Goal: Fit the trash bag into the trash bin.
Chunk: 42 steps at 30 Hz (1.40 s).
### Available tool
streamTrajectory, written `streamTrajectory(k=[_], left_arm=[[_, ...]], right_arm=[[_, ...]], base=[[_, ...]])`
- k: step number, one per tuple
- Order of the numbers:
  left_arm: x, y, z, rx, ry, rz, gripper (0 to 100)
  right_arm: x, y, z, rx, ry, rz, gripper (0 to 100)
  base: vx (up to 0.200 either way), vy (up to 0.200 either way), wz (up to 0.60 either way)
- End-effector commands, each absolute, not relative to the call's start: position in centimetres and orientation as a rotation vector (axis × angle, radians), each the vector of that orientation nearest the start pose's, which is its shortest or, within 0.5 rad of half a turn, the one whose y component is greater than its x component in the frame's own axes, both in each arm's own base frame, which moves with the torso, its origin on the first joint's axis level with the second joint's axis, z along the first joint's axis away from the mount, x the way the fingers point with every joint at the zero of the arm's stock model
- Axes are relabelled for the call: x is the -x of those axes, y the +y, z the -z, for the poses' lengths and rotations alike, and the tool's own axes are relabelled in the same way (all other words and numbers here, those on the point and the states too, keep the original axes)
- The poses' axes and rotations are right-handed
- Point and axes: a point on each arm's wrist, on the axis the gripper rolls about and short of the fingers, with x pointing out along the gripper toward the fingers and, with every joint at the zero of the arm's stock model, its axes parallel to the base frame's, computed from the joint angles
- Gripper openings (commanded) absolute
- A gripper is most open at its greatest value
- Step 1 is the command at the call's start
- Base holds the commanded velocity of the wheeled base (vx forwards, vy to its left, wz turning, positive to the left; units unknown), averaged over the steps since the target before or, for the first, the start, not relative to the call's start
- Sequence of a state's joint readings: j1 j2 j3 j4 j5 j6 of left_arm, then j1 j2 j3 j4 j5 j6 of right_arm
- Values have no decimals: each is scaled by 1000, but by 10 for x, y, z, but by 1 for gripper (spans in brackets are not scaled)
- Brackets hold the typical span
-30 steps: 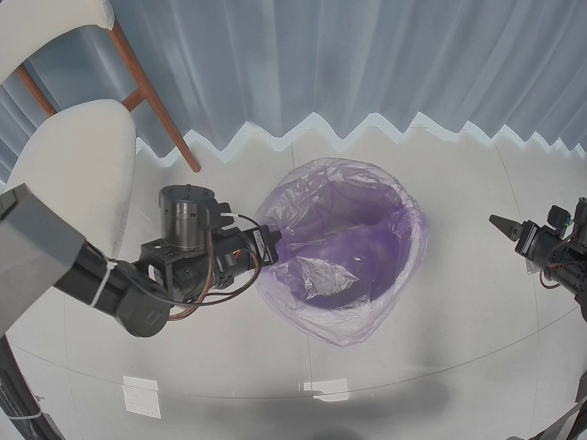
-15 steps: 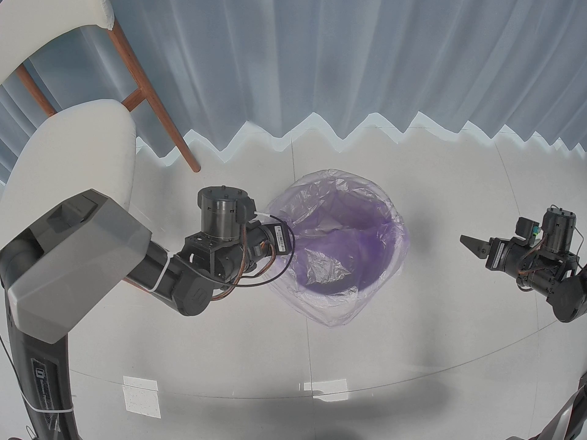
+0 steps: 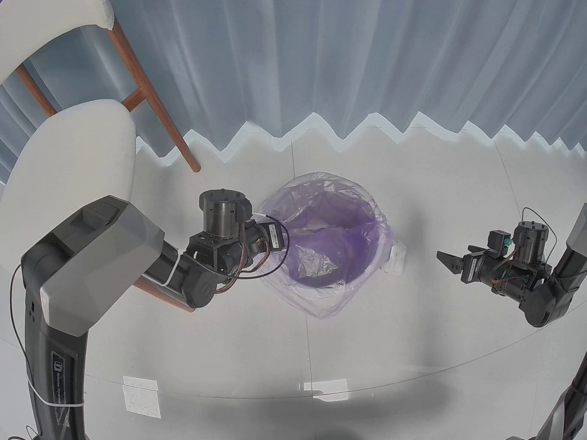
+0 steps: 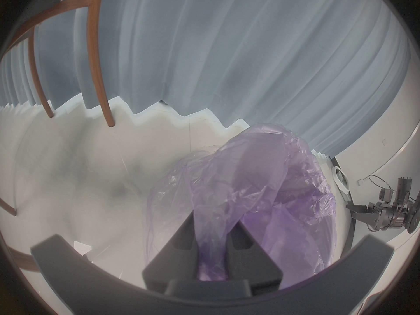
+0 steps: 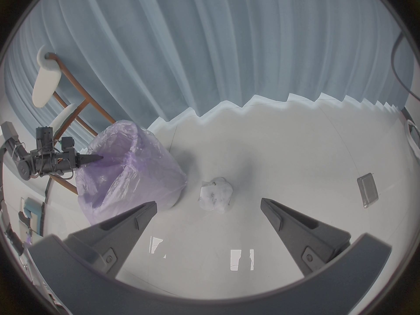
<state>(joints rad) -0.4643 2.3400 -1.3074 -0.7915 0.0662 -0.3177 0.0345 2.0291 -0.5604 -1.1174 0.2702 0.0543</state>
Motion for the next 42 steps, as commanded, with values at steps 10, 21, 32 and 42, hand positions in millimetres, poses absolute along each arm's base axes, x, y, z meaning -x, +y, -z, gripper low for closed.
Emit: streamTrajectory(k=[10,21,32,42], left_arm=[[-430,-198,-77,294,252,326,100],[-411,-198,-115,317,177,361,100],[-329,-183,-90,233,406,371,100],[-341,-154,-97,267,306,259,100]], right_arm=[[-362,24,-47,-83,352,-292,100],[-388,47,-12,-70,414,-319,100],[-434,74,5,-52,472,-312,100],[-438,84,13,-44,482,-330,100]], base=[[0,0,0],[0,0,0],[0,0,0],[0,0,0]])
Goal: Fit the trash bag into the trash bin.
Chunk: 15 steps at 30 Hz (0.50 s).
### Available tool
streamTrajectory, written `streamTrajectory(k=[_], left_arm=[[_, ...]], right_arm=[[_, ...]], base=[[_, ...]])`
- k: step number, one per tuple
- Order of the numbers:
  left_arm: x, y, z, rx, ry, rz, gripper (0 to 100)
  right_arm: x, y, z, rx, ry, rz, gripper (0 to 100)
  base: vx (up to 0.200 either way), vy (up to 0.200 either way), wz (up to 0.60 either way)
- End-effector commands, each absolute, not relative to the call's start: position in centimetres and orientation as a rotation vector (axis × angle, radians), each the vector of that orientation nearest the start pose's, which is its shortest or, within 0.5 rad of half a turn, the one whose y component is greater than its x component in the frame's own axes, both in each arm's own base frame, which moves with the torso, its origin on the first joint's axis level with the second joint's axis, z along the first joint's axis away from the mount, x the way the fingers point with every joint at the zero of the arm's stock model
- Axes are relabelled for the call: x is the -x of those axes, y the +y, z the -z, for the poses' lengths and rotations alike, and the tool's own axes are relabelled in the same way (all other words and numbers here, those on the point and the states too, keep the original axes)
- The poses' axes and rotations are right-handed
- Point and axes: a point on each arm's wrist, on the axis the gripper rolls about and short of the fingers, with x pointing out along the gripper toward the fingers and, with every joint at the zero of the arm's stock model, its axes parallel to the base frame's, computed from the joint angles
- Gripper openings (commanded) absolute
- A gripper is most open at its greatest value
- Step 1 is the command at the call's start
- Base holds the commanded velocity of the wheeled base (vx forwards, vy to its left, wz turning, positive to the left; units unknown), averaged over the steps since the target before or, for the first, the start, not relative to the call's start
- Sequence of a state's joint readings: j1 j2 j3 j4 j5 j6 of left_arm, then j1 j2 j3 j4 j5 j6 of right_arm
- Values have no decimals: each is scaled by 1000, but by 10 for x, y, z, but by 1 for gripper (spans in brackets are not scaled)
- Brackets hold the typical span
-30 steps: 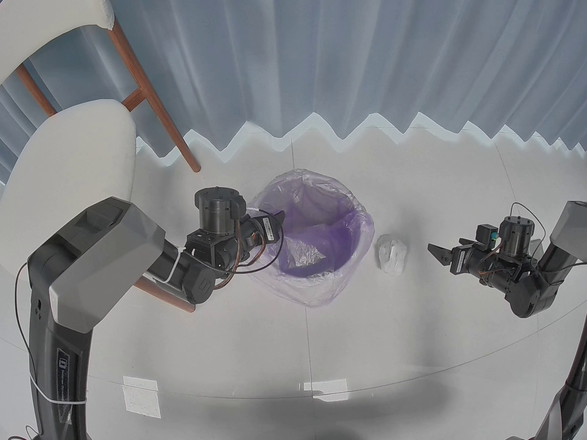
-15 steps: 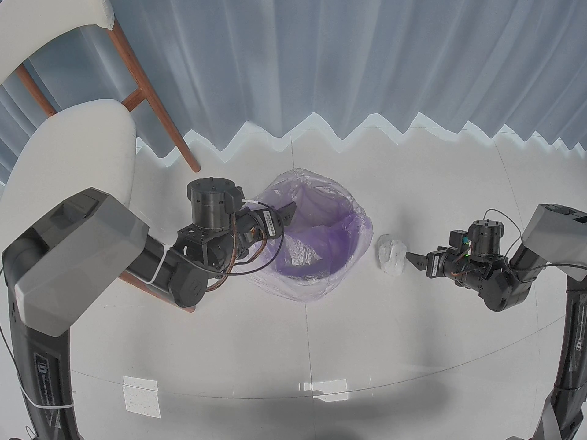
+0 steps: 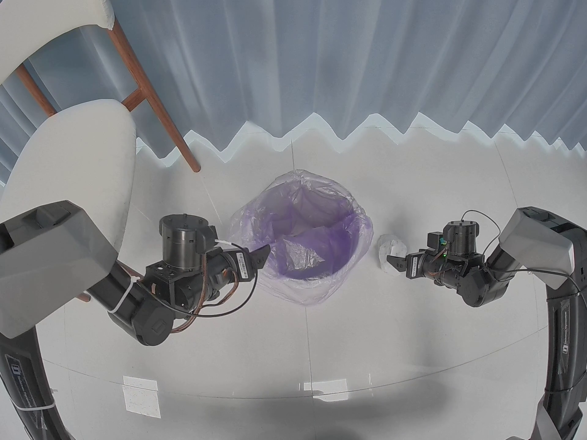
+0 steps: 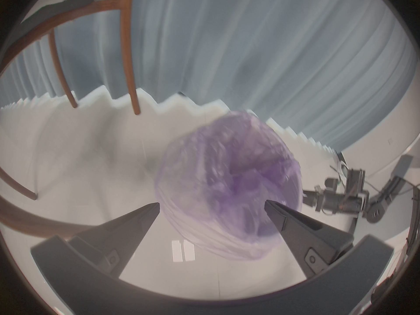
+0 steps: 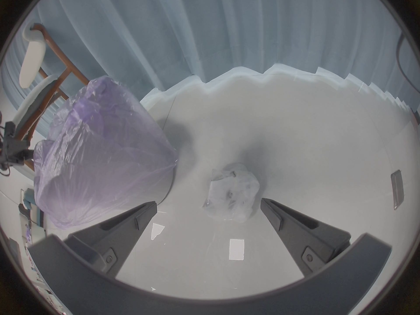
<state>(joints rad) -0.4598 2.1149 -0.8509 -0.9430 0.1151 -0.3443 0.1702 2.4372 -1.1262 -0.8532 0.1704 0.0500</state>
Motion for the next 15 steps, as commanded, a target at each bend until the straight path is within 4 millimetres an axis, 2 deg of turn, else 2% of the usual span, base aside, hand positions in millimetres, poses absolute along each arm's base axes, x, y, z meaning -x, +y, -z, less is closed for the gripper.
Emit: streamTrajectory(k=[1,2,3,4,6,9,10,15], left_arm=[[-339,-154,-104,274,291,265,100],[-339,-154,-104,274,291,265,100],[-331,-154,-123,292,250,284,100],[-331,-153,-123,292,250,284,100],[-319,-152,-145,317,201,323,100],[-310,-151,-163,357,167,376,100],[-305,-151,-177,393,132,412,100],[-279,-149,-215,443,42,493,100]], right_arm=[[-440,84,14,-43,483,-325,100],[-440,84,14,-43,483,-325,100],[-448,85,14,-39,477,-306,100],[-448,85,14,-39,477,-306,100],[-458,87,14,-36,492,-296,100],[-466,88,22,-31,516,-272,100],[-475,89,28,-27,519,-256,100],[-490,95,48,-18,551,-242,100]], base=[[0,0,0],[0,0,0],[0,0,0],[0,0,0],[0,0,0],[0,0,0],[0,0,0],[0,0,0]])
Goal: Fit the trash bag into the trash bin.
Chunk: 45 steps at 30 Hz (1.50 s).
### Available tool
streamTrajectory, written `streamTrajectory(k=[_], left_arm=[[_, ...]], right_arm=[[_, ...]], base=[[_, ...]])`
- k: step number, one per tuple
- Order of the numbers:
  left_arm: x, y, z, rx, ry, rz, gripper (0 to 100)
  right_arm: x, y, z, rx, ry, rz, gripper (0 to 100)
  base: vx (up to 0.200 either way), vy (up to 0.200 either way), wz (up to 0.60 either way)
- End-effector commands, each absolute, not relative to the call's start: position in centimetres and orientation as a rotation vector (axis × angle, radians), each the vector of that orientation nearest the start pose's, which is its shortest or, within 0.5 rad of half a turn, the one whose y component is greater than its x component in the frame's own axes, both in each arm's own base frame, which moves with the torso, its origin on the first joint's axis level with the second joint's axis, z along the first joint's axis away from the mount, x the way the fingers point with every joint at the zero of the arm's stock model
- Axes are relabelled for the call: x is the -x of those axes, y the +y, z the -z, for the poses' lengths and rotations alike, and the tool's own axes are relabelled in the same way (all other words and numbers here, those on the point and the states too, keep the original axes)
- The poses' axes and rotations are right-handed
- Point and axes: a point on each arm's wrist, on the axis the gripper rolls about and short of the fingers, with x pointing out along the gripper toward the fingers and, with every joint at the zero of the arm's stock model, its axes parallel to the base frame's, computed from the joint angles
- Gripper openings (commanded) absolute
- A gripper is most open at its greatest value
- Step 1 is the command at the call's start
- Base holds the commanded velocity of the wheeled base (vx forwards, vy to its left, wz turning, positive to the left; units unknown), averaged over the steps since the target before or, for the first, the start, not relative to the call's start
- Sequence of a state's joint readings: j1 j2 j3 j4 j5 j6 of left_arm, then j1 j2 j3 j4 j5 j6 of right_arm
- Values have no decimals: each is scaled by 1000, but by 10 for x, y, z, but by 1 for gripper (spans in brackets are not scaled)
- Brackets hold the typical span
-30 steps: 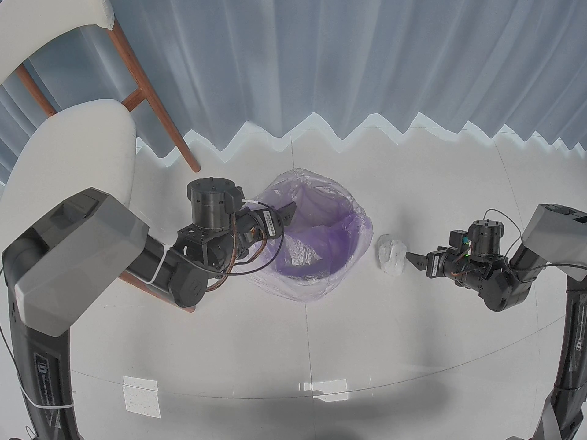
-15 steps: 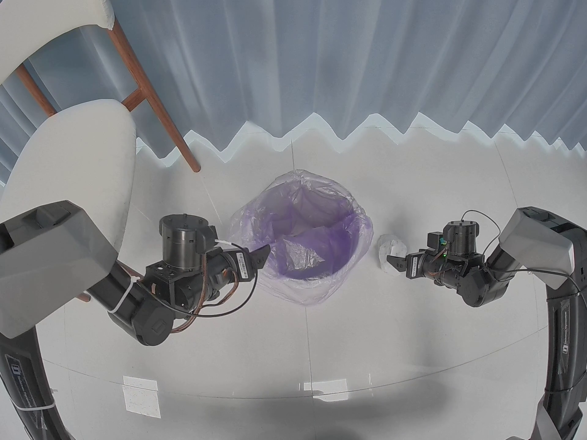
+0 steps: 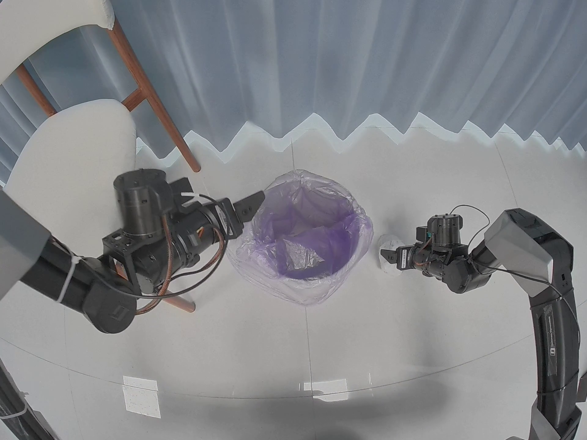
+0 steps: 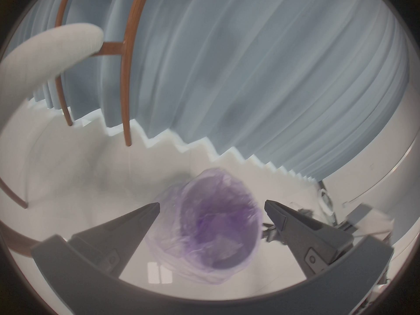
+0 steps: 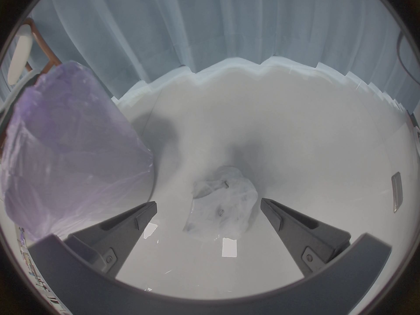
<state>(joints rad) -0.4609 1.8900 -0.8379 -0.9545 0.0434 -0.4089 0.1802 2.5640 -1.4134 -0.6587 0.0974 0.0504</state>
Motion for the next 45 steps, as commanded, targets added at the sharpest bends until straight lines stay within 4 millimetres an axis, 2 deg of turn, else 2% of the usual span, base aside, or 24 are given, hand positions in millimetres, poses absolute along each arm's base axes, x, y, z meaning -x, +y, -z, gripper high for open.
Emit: streamTrajectory(k=[1,4,5,10,12,14,15,16,18,19,20,22,23,24,25,26,28,30,31,34,37,40,42,45], left_arm=[[-273,-149,-221,446,27,510,100],[-259,-143,-238,457,-23,530,100],[-256,-140,-242,460,-36,527,100],[-251,-129,-252,466,-83,497,100],[-247,-111,-265,468,-138,464,100],[-244,-101,-273,460,-176,440,100],[-242,-92,-279,443,-205,413,100],[-240,-86,-281,428,-221,395,100],[-240,-86,-281,428,-221,395,100],[-228,-65,-292,383,-287,322,100],[-221,-54,-295,373,-308,286,100],[-211,-38,-289,337,-311,222,100],[-211,-38,-289,337,-311,222,100],[-201,-26,-281,286,-308,168,100],[-196,-21,-277,262,-307,150,100],[-192,-19,-275,250,-305,141,100],[-167,-15,-261,244,-286,134,100],[-158,-14,-252,243,-266,134,100],[-142,-13,-233,238,-224,134,100],[-125,-13,-212,235,-179,138,100],[-102,-12,-186,220,-130,139,100],[-94,-11,-178,218,-120,136,100],[-81,-9,-161,180,-96,122,100],[-68,-7,-153,120,-94,110,100]], right_arm=[[-493,98,50,-16,551,-240,100],[-501,102,61,-11,566,-227,100],[-501,102,64,-10,575,-228,0],[-501,106,72,-9,596,-230,0],[-501,102,60,-28,576,-219,0],[-505,90,26,-68,512,-192,0],[-504,71,-19,-125,436,-148,0],[-497,62,-45,-156,397,-130,0],[-497,62,-45,-156,397,-130,0],[-446,34,-137,-237,278,-83,0],[-411,30,-175,-249,232,-94,0],[-349,31,-218,-251,171,-186,0],[-349,31,-218,-251,171,-186,0],[-299,35,-237,-245,139,-286,0],[-276,35,-242,-244,128,-328,0],[-263,35,-244,-244,124,-354,0],[-216,41,-238,-239,133,-447,0],[-205,45,-233,-234,147,-473,0],[-194,54,-223,-216,176,-523,0],[-192,64,-212,-203,219,-569,0],[-219,79,-192,-198,290,-590,0],[-238,89,-182,-196,288,-607,0],[-269,113,-161,-193,249,-652,0],[-294,140,-142,-189,208,-685,0]], base=[[0,0,0],[0,0,0],[0,0,0],[0,0,0],[0,0,0],[0,0,0],[0,0,0],[0,0,0],[0,0,0],[0,0,0],[0,0,0],[0,0,0],[0,0,0],[0,0,0],[0,0,0],[0,0,0],[0,0,0],[0,0,0],[0,0,0],[0,0,0],[0,0,0],[0,0,0],[0,0,0],[0,0,0]])
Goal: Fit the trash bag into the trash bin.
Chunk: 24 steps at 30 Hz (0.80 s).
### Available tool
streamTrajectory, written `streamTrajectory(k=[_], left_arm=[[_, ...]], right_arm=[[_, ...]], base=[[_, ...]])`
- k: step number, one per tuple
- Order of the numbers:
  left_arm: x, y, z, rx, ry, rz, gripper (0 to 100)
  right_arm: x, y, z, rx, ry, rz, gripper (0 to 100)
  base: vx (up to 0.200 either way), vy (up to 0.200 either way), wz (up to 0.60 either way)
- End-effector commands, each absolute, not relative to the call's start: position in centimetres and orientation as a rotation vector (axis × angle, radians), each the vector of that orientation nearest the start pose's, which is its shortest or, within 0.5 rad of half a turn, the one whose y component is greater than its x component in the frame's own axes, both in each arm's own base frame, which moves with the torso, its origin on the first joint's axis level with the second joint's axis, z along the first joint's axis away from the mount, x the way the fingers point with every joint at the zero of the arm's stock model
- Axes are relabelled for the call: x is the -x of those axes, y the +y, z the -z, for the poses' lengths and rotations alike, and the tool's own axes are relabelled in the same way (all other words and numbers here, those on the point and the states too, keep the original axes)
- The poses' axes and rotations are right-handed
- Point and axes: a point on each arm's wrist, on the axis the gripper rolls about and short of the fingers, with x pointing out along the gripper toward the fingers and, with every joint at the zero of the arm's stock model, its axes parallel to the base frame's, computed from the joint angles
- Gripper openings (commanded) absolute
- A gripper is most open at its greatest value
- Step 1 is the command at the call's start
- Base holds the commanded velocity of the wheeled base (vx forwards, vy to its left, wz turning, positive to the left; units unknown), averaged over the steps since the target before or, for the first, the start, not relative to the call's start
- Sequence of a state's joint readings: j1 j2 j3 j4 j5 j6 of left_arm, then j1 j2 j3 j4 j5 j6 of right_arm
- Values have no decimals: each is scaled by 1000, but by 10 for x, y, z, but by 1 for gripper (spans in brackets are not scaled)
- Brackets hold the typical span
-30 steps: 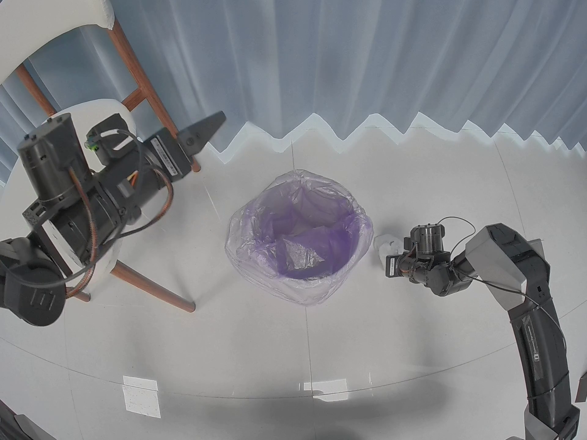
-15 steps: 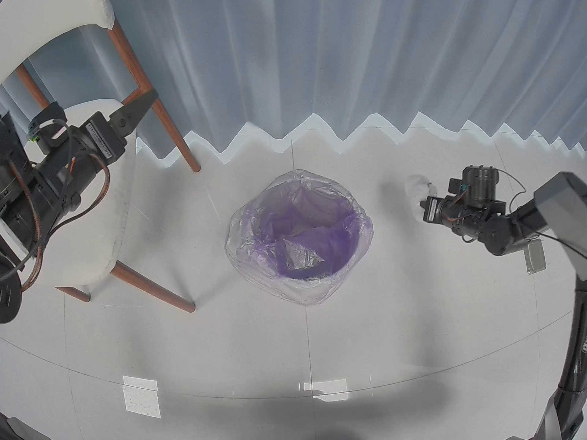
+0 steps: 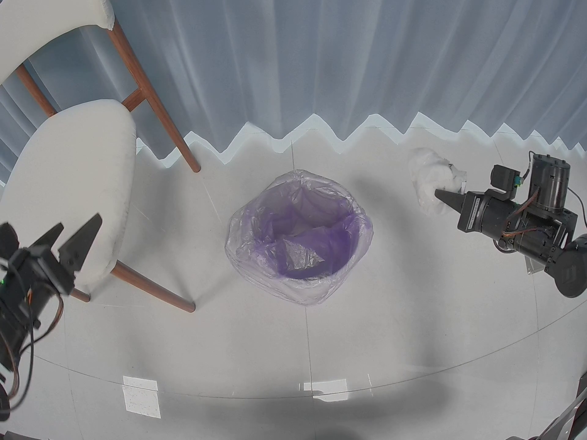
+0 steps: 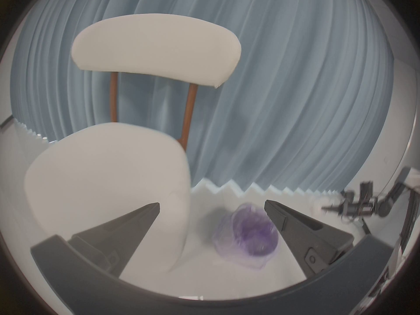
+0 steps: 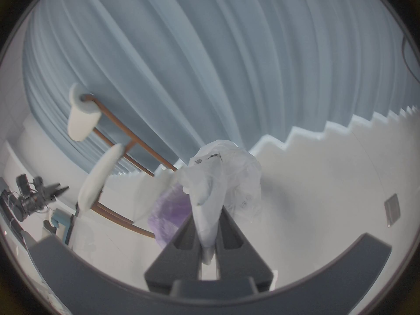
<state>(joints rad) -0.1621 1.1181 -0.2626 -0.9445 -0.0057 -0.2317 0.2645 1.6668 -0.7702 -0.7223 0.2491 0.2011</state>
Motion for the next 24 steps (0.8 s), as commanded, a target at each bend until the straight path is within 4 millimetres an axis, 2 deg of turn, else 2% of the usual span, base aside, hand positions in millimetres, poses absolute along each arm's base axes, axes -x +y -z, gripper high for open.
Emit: streamTrajectory(k=[1,2,3,4,6,9,10,11,12,17,24], left_arm=[[-67,-7,-152,120,-92,107,100],[-67,-7,-152,120,-92,107,100],[-52,-5,-146,111,-82,98,100],[-45,-4,-143,110,-78,95,100],[-31,-2,-133,109,-53,78,100],[-1,1,-108,105,-28,24,100],[2,1,-105,105,-28,23,100],[15,2,-90,82,-33,18,100],[18,3,-82,52,5,0,100],[15,3,-83,55,33,-35,100],[15,4,-84,83,30,-41,100]], right_arm=[[-295,141,-140,-189,210,-684,0],[-295,141,-140,-189,210,-684,0],[-310,165,-130,-184,203,-693,0],[-315,171,-129,-184,199,-700,0],[-323,180,-125,-183,196,-709,0],[-338,190,-116,-183,194,-713,0],[-339,190,-114,-183,194,-713,0],[-348,195,-110,-183,187,-713,0],[-355,199,-108,-184,176,-712,0],[-373,209,-101,-186,157,-698,0],[-394,236,-69,-169,166,-727,0]], base=[[0,0,0],[0,0,0],[0,0,0],[0,0,0],[0,0,0],[0,0,0],[0,0,0],[0,0,0],[0,0,0],[0,0,0],[0,0,0]])
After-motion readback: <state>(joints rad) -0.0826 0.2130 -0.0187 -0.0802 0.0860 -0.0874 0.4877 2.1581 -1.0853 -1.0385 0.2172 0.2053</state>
